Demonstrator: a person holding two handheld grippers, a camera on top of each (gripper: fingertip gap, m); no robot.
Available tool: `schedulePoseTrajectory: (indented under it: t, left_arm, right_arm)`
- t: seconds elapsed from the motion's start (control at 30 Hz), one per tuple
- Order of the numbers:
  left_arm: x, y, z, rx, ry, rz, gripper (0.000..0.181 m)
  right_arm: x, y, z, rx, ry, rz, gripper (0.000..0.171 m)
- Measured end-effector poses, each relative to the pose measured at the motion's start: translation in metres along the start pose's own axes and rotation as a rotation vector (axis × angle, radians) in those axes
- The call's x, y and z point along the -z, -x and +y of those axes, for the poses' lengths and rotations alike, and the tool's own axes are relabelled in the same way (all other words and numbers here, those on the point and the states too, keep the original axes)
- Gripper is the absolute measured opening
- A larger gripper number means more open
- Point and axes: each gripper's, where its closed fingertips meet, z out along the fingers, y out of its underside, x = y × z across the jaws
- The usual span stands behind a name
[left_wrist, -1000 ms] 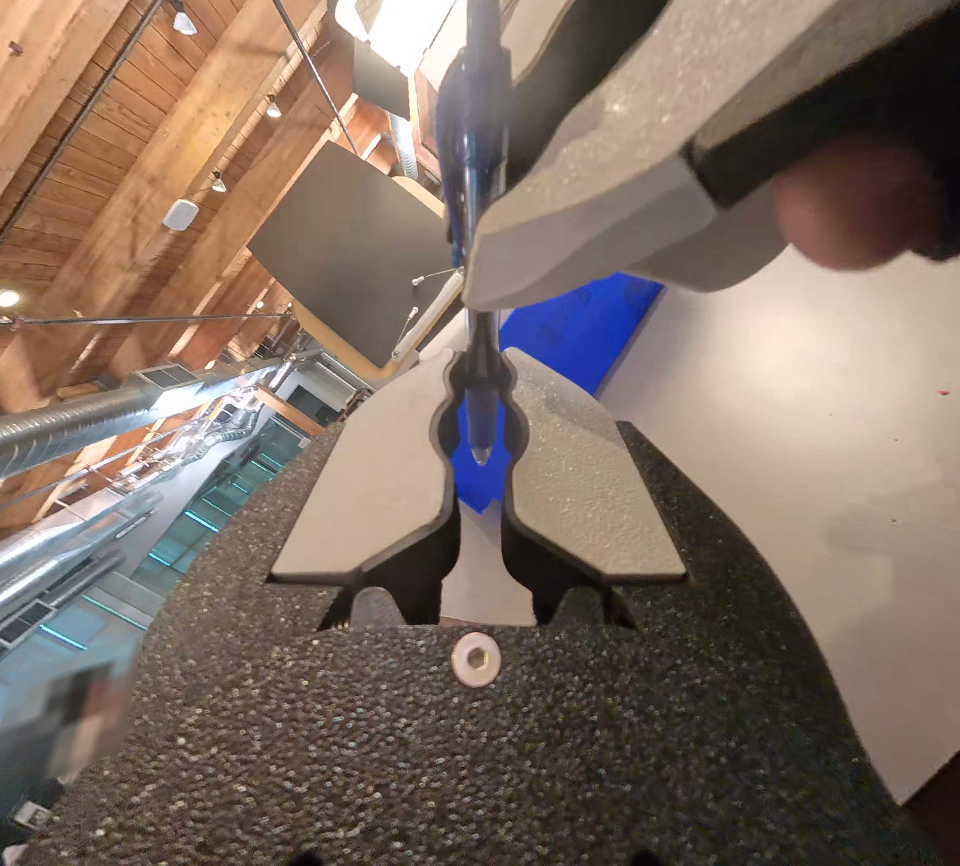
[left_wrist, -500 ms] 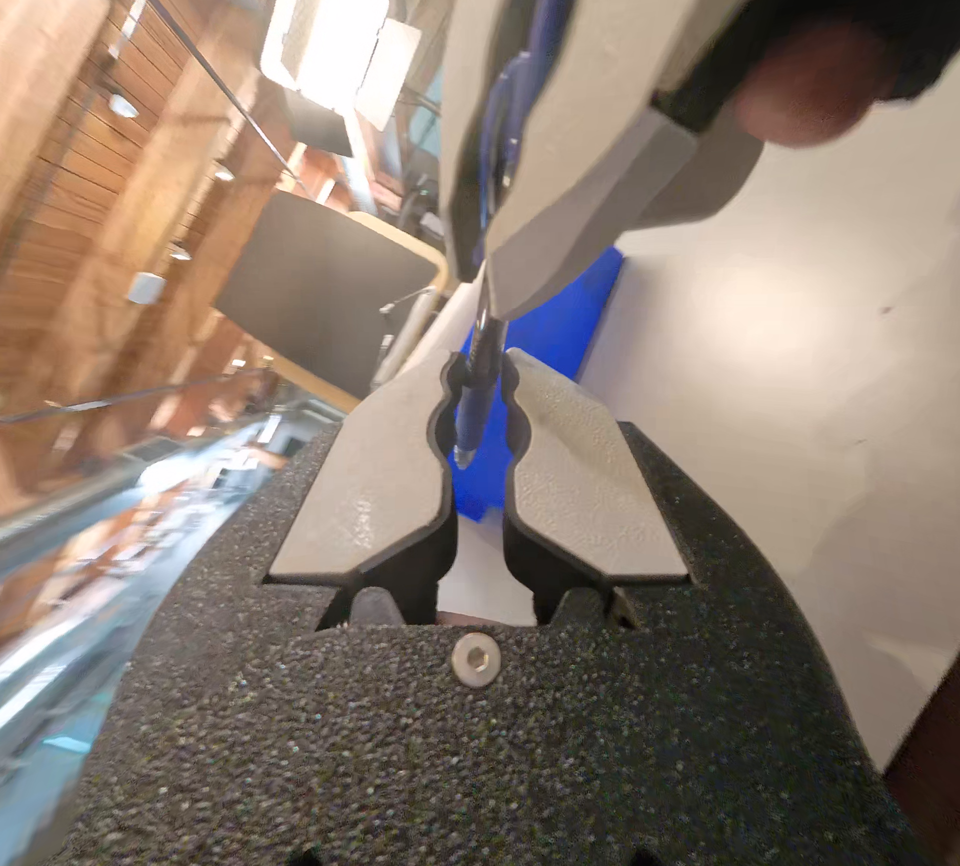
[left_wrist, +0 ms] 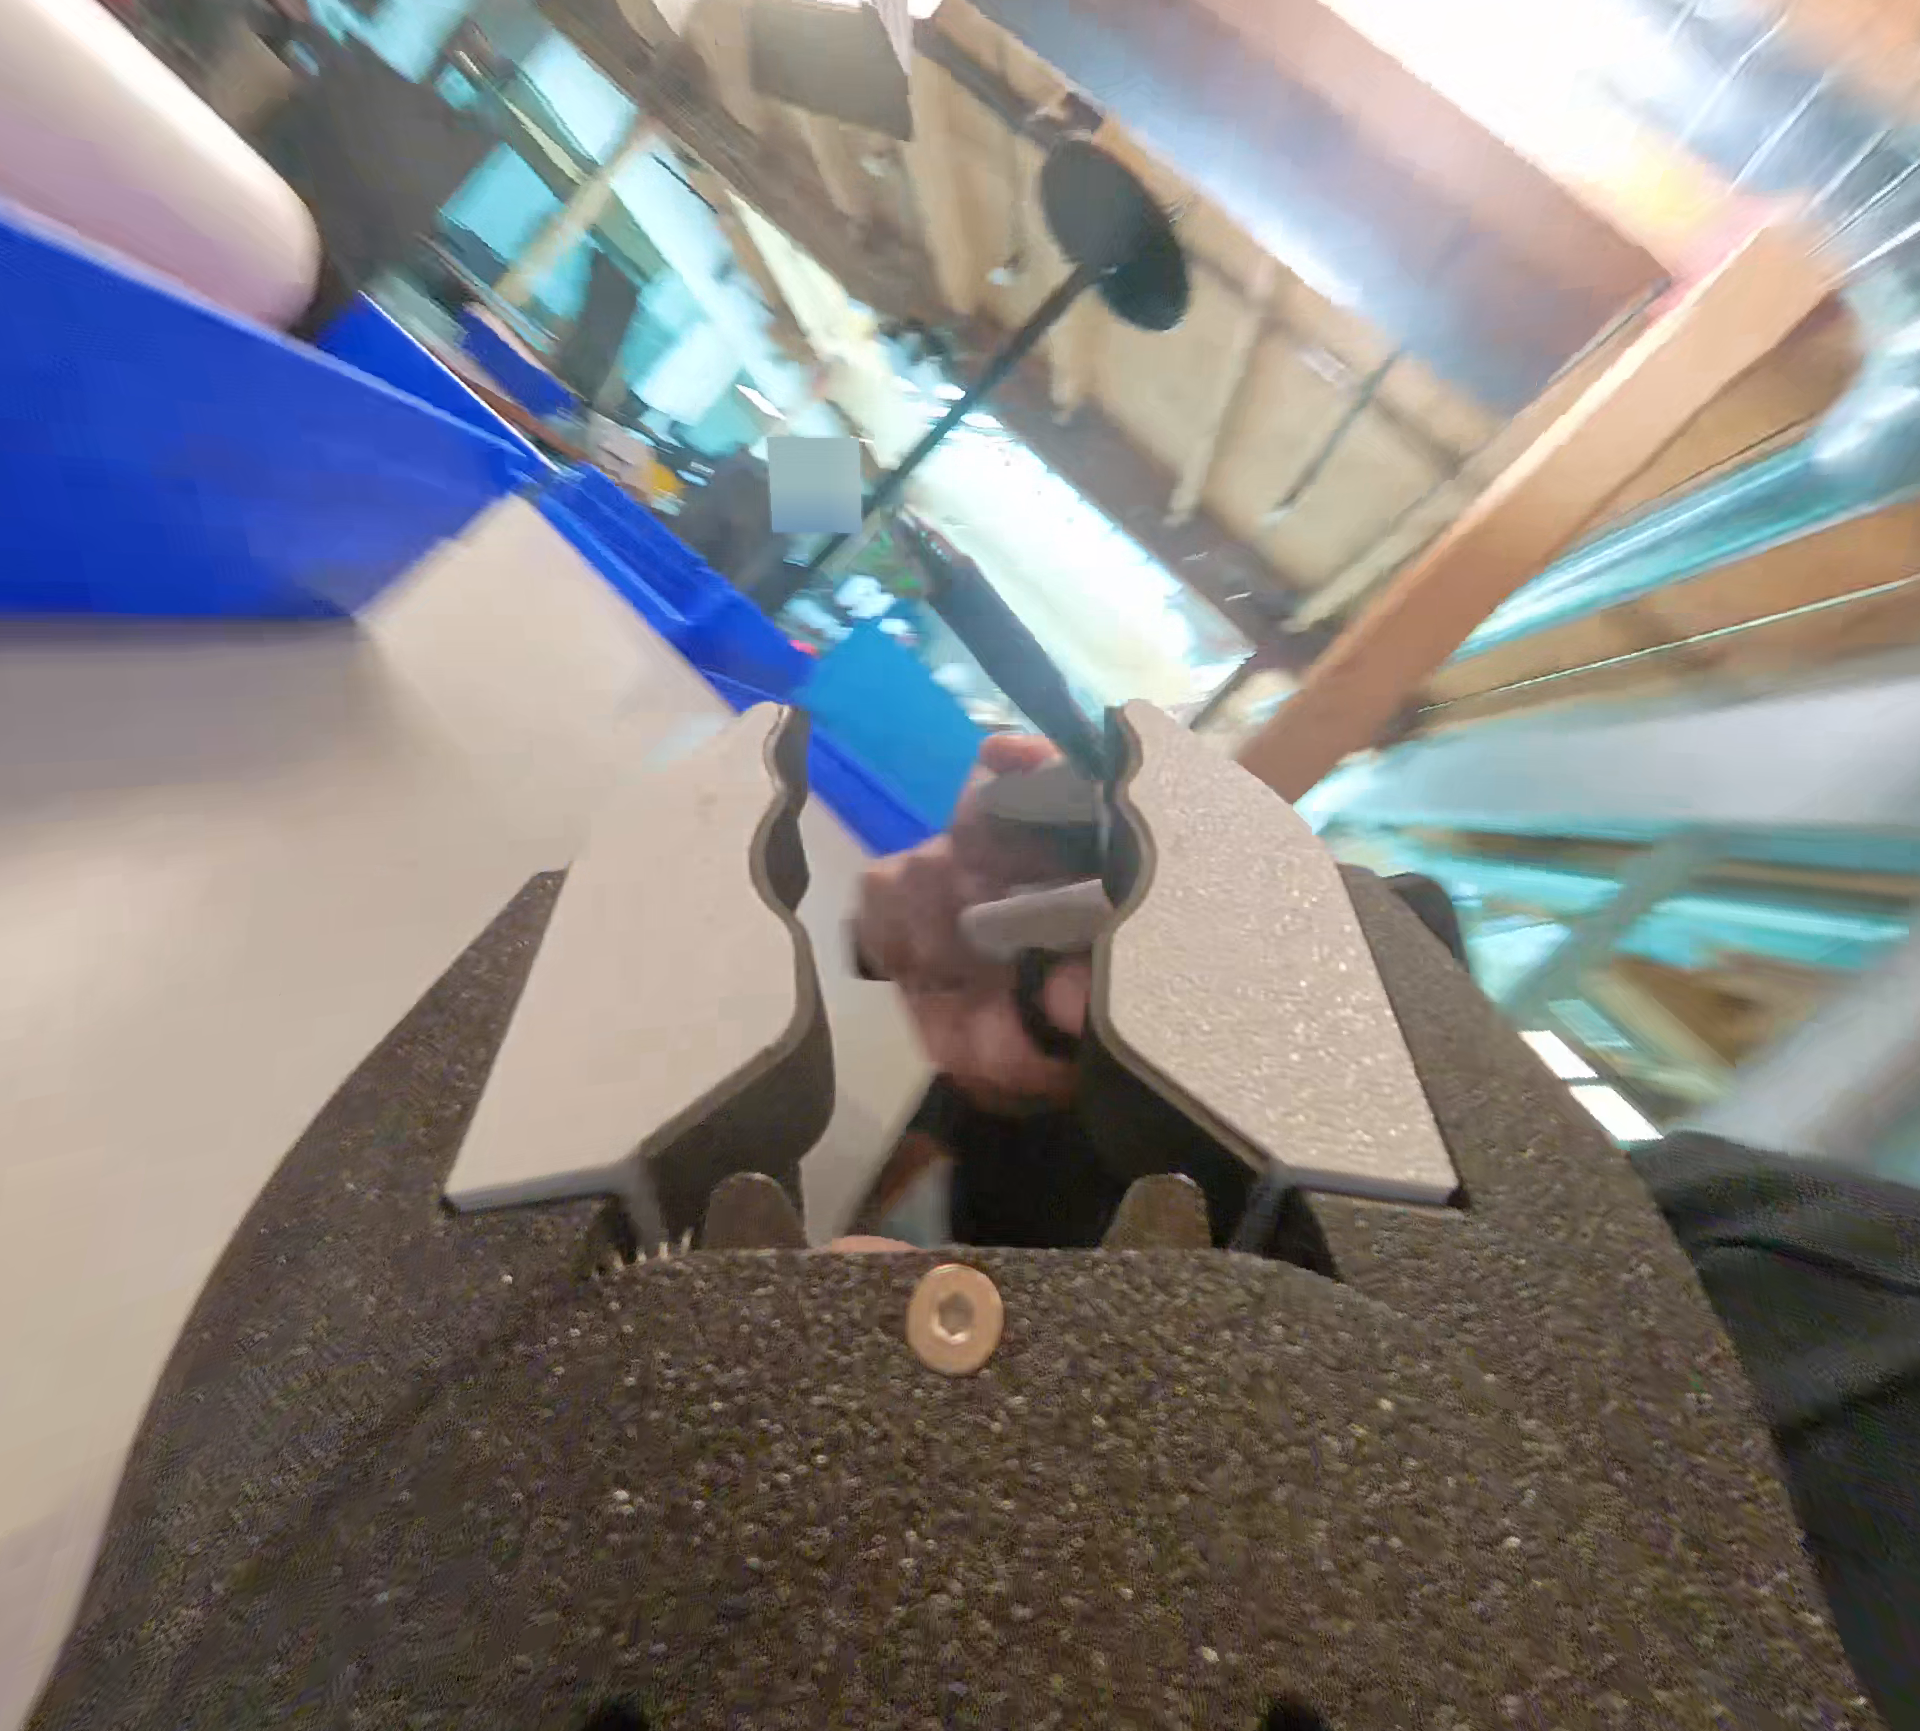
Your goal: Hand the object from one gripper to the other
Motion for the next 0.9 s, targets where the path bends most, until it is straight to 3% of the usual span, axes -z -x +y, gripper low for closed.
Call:
schedulePoseTrajectory:
  t: [0.17,0.3,0.47,0.67,0.77,0.9]
  left_arm:
    - [-0.009,-0.018,0.015,0.254,0.04,0.178,0.048]
    - [-0.006,-0.021,0.013,0.228,0.007,0.199,0.014]
    - [-0.002,-0.023,0.007,0.083,-0.048,0.185,0.012]
    - [0.013,-0.023,-0.023,-0.444,-0.155,-0.04,0.012]
    - [0.023,-0.021,-0.035,-0.896,-0.131,-0.255,0.013]
    - [0.026,-0.019,-0.034,-1.547,-0.024,-0.517,0.012]
  right_arm:
    - [-0.002,0.018,-0.001,0.022,-0.03,-0.07,0.013]
    - [-0.004,0.024,0.004,0.007,-0.021,-0.097,0.013]
    - [-0.008,0.026,0.012,-0.003,0.022,-0.086,0.014]
    - [-0.011,0.021,0.039,-0.119,0.188,-0.121,0.028]
    - [-0.008,0.011,0.042,-0.149,0.227,-0.1,0.029]
    - [-0.009,0.01,0.014,-0.2,0.149,-0.102,0.028]
